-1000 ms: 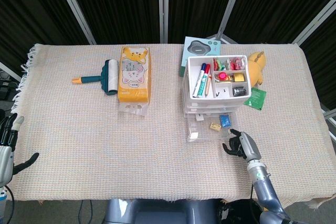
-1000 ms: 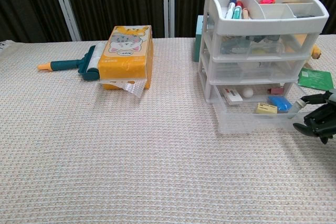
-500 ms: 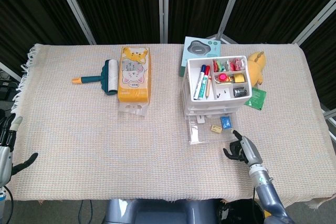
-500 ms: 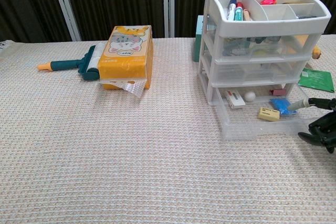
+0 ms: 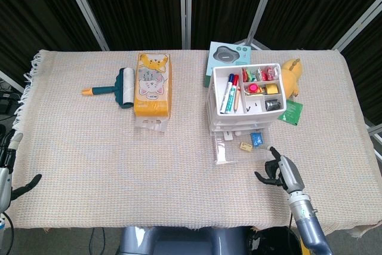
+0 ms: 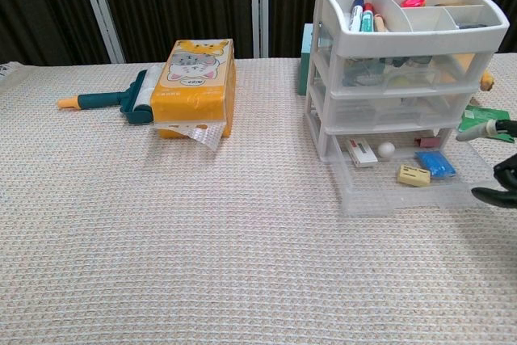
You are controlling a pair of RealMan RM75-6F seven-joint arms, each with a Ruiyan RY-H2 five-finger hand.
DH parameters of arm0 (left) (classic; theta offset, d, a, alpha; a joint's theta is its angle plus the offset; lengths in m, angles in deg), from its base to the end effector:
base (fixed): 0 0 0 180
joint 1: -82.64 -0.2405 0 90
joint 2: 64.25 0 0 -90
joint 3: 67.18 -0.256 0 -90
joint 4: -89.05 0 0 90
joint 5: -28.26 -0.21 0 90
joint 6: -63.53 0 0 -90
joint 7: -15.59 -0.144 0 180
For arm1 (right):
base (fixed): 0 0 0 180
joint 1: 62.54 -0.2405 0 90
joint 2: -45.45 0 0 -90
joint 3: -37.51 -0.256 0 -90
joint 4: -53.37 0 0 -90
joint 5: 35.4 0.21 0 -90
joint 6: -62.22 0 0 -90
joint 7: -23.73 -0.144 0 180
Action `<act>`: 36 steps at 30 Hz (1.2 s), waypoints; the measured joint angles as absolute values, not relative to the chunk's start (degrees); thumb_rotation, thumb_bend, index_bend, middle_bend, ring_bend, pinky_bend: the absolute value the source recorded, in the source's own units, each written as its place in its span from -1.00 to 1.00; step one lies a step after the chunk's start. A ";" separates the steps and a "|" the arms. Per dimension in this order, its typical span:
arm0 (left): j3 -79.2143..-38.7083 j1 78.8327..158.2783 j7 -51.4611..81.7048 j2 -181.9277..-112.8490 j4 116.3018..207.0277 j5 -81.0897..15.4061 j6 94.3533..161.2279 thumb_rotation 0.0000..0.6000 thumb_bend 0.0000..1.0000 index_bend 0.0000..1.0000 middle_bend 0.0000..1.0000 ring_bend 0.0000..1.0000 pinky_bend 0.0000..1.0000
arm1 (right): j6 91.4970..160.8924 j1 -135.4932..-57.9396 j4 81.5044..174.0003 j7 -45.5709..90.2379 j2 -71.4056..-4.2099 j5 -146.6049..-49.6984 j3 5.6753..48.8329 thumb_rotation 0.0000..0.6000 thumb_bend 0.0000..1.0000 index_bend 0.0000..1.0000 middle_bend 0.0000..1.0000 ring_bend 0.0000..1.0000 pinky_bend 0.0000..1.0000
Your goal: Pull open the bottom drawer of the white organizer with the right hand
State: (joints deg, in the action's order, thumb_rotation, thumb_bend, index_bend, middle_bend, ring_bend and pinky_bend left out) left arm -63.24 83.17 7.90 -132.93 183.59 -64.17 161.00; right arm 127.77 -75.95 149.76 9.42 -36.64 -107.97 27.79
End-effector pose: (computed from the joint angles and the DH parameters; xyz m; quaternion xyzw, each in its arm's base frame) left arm -0.2827 0.1580 0.1582 -0.5600 -0.3142 -0.4484 0.6218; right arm -0.2492 -0.2334 0.0321 0.4654 -0.6410 0.4788 0.3785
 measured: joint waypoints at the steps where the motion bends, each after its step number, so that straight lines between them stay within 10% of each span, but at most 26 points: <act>1: -63.25 83.14 7.83 -132.93 183.63 -64.22 161.07 1.00 -0.92 -1.00 -1.00 -1.00 -1.00 | 128.68 -75.98 150.38 11.66 -36.61 -107.93 27.50 1.00 -0.69 -0.31 0.78 0.74 0.33; 22: -63.40 81.85 9.68 -131.73 183.68 -65.20 163.38 1.00 -0.93 -1.00 -1.00 -1.00 -1.00 | 141.80 -88.53 156.19 71.73 -48.45 -86.55 18.91 1.00 -0.79 -0.11 1.00 1.00 0.37; 36: -63.35 81.77 10.07 -131.40 183.76 -65.00 163.08 1.00 -0.93 -1.00 -1.00 -1.00 -1.00 | 146.82 -97.37 149.04 84.20 -56.38 -69.98 12.45 1.00 -0.79 -0.06 1.00 1.00 0.38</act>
State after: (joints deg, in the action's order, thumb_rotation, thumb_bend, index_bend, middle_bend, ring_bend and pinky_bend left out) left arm -63.35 81.77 10.07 -131.40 183.76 -65.00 163.08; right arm 146.82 -97.37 149.04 84.20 -56.38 -69.98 12.45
